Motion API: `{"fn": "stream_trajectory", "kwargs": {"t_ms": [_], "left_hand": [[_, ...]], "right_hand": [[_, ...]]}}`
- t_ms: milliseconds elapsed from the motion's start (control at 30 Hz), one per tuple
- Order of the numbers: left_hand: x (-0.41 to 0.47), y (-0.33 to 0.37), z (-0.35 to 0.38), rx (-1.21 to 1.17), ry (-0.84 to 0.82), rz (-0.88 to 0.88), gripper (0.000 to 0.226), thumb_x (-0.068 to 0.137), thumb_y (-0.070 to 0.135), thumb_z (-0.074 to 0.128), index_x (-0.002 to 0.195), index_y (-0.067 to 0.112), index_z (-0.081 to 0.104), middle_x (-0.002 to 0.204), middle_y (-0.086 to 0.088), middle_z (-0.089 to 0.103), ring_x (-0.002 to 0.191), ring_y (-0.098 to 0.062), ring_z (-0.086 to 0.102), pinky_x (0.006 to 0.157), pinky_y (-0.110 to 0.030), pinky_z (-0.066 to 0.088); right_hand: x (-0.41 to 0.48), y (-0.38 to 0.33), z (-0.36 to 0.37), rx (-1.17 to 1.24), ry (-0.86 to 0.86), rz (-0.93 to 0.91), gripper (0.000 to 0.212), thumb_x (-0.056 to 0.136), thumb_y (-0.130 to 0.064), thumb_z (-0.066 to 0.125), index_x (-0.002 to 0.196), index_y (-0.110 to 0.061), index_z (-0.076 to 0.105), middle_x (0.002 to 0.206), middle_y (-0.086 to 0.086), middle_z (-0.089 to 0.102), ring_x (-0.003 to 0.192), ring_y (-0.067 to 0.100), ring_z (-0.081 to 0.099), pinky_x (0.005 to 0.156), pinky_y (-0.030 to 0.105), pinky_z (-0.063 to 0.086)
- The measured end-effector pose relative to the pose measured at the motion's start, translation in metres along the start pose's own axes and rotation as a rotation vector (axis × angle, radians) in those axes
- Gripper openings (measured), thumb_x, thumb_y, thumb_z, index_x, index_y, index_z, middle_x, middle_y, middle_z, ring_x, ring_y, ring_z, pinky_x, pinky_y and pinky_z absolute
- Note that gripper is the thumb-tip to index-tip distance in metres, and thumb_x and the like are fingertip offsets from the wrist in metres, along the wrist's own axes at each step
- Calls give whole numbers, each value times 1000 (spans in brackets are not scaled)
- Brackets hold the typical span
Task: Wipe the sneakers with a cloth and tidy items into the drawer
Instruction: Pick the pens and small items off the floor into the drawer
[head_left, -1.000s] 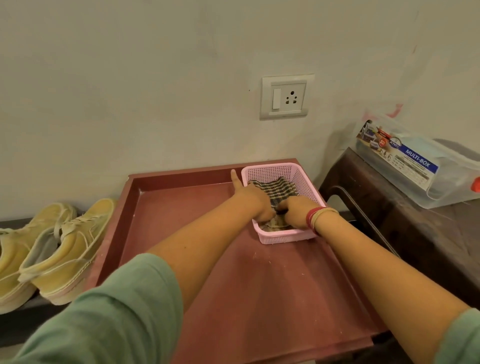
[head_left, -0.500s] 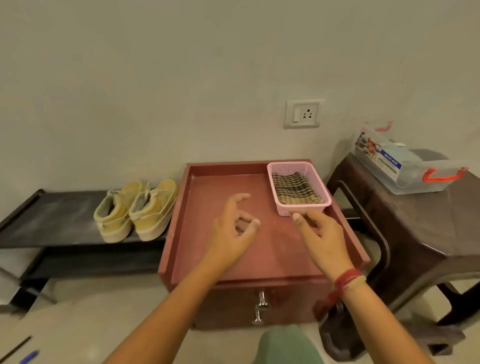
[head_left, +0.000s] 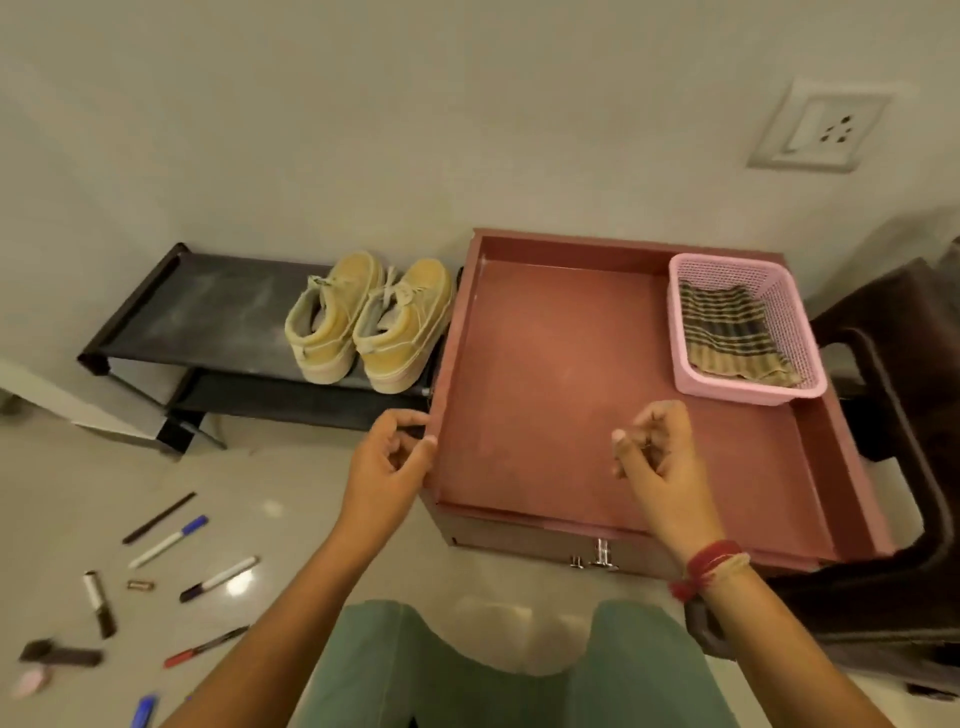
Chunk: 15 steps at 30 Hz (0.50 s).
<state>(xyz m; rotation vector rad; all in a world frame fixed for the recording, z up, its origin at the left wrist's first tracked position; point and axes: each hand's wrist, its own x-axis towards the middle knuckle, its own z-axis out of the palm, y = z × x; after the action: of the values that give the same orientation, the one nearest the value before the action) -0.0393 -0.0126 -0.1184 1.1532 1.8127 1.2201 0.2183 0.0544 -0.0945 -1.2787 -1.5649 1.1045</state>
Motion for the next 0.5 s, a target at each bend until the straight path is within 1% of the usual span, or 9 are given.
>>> {"fn": "stream_trajectory", "kwargs": {"t_ms": [67,100,167,233,267,367,433,500], "left_hand": [[-5,5,-10,32,-24,-135,18,92,15,60,107,25,59,70,-4,63,63,-8,59,60,-22,51],[-10,9,-17,36,-33,-207,19,92,14,59,106,26,59,72,-4,63,64,-7,59,60,-20,50],[-25,21,-33,25,-6,-353,17,92,11,58,103,23,61,77,-8,62,69,-14,57,62,-22,48],[-46,46,-53,-19,85,-469,13,92,8,55,97,17,63,80,-8,61,71,-17,55,62,-24,47],[-56,62,-63,-46,126,-523,12,92,7,55,95,15,63,81,-7,62,73,-18,55,62,-25,46],[-92,120,-91,-176,195,-755,9,93,10,55,98,11,61,85,-7,61,69,-18,53,60,-25,43],[-119,152,-110,-235,228,-913,11,94,14,56,102,8,60,87,-8,61,67,-18,52,60,-26,42],[-145,174,-128,-237,235,-1008,12,95,17,56,102,8,59,89,-9,60,68,-18,53,61,-27,43]], "right_hand": [[11,-10,-2,-98,-46,46,31,90,-4,55,91,-31,39,70,7,47,63,25,50,61,40,47],[15,-17,-4,-131,-70,80,32,90,-3,55,92,-31,39,70,6,46,63,24,50,60,39,46],[17,-36,-6,-209,-145,145,30,89,-3,54,94,-30,41,71,7,47,63,23,51,59,35,46],[8,-61,-10,-260,-220,233,30,88,-3,56,98,-29,45,72,5,50,64,21,52,62,37,48],[2,-73,-14,-278,-261,294,32,88,-4,56,99,-32,47,73,3,51,66,20,53,65,39,49],[-24,-111,-31,-394,-397,482,35,88,-11,56,94,-44,47,78,2,60,71,22,60,73,44,55],[-42,-134,-46,-461,-468,596,36,86,-9,53,88,-45,48,79,5,63,72,25,62,75,48,55],[-52,-154,-56,-510,-568,655,37,84,-5,51,85,-41,46,85,8,63,69,25,61,74,47,56]]}}
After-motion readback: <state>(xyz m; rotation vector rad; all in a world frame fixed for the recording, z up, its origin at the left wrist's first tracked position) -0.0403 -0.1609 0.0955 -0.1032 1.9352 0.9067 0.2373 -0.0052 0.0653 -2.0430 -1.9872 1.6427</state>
